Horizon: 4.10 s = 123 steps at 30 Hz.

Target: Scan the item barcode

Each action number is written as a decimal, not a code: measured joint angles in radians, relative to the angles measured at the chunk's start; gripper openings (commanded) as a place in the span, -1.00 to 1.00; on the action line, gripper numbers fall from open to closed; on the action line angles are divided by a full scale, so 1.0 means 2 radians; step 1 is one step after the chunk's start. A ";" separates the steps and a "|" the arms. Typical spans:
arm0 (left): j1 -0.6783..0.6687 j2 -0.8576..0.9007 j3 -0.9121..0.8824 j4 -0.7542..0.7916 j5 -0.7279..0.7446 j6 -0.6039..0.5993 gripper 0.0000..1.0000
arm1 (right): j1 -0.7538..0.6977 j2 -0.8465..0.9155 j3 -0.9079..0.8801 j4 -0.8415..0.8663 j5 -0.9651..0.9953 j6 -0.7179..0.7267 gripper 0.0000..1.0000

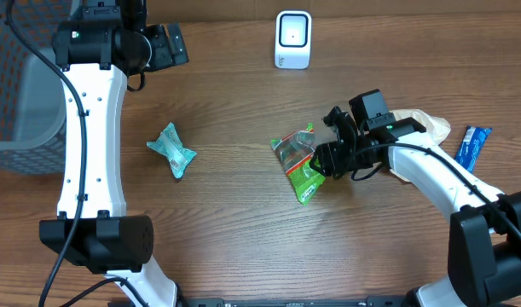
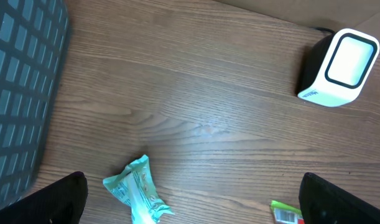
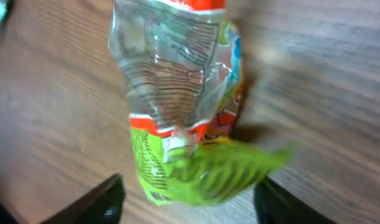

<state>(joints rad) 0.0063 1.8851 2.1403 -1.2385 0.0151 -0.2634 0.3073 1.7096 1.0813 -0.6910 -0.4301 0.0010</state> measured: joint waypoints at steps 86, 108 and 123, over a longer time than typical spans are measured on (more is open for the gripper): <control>0.000 0.000 0.000 0.000 0.000 0.000 1.00 | -0.045 -0.044 0.288 -0.034 -0.299 0.016 -0.93; 0.000 0.000 0.000 0.000 0.000 0.000 1.00 | -0.045 -0.045 0.290 -0.078 -0.261 -0.003 -0.92; 0.000 0.000 0.000 0.000 0.000 0.000 0.99 | -0.045 -0.042 0.280 -0.110 -0.201 -0.013 -0.92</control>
<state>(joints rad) 0.0063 1.8851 2.1399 -1.2385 0.0151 -0.2634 0.2165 1.6249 1.6421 -0.9108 -0.8322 -0.0257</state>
